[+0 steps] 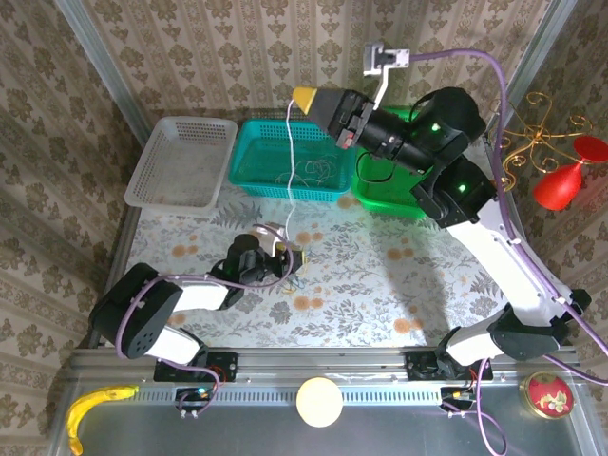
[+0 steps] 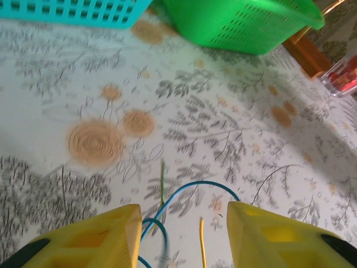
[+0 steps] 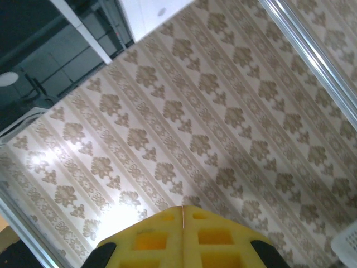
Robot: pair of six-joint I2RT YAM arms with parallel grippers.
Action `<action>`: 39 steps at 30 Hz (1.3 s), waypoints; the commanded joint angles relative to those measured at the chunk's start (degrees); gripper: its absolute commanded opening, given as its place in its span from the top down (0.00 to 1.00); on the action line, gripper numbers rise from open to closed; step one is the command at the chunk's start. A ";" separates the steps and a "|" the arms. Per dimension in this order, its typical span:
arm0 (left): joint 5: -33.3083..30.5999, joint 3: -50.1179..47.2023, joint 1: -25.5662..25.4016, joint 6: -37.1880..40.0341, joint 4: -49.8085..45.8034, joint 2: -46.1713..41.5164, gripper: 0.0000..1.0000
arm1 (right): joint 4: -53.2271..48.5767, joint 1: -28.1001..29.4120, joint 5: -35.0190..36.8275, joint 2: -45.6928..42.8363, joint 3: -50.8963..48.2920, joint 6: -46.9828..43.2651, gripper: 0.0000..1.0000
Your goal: Untangle the cables
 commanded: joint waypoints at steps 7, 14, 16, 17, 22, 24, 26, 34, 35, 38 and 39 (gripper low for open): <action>-1.46 -3.01 0.03 -2.15 6.55 -0.97 0.58 | -4.70 -2.04 3.48 5.77 13.68 -2.99 1.00; -1.10 -2.35 0.12 -3.05 1.80 -7.65 0.35 | -7.70 -4.38 5.70 10.29 18.20 -5.98 1.00; -1.40 -1.86 0.12 -2.84 -1.40 -11.10 0.29 | -7.30 -5.68 5.74 11.92 18.34 -5.64 1.00; -1.60 -1.62 0.15 -2.70 -2.98 -12.62 0.26 | -7.35 -6.04 5.92 12.52 18.49 -5.85 1.00; -2.70 -1.31 0.12 -1.88 -10.48 -20.91 0.07 | -6.23 -7.41 8.23 16.54 19.22 -8.91 1.00; -3.42 -1.66 0.16 -1.77 -12.42 -23.35 0.02 | -6.10 -7.93 9.05 18.87 20.13 -10.26 1.00; -3.98 -2.06 0.27 -1.77 -13.91 -25.26 0.00 | -5.58 -8.62 8.93 21.08 21.17 -10.52 1.00; -4.36 -2.09 1.58 -2.24 -18.11 -29.82 0.00 | -5.11 -11.17 7.56 32.47 30.32 -9.98 1.00; -4.17 -1.92 1.85 -2.39 -18.43 -30.20 0.00 | -5.35 -11.36 7.39 33.80 31.59 -10.12 1.00; -4.00 -0.99 2.61 -2.76 -20.05 -31.74 0.00 | -6.33 -11.76 6.81 38.17 35.10 -11.14 1.00; -3.94 -0.54 2.83 -2.83 -20.94 -32.28 0.00 | -6.68 -11.95 6.80 39.48 35.84 -11.64 1.00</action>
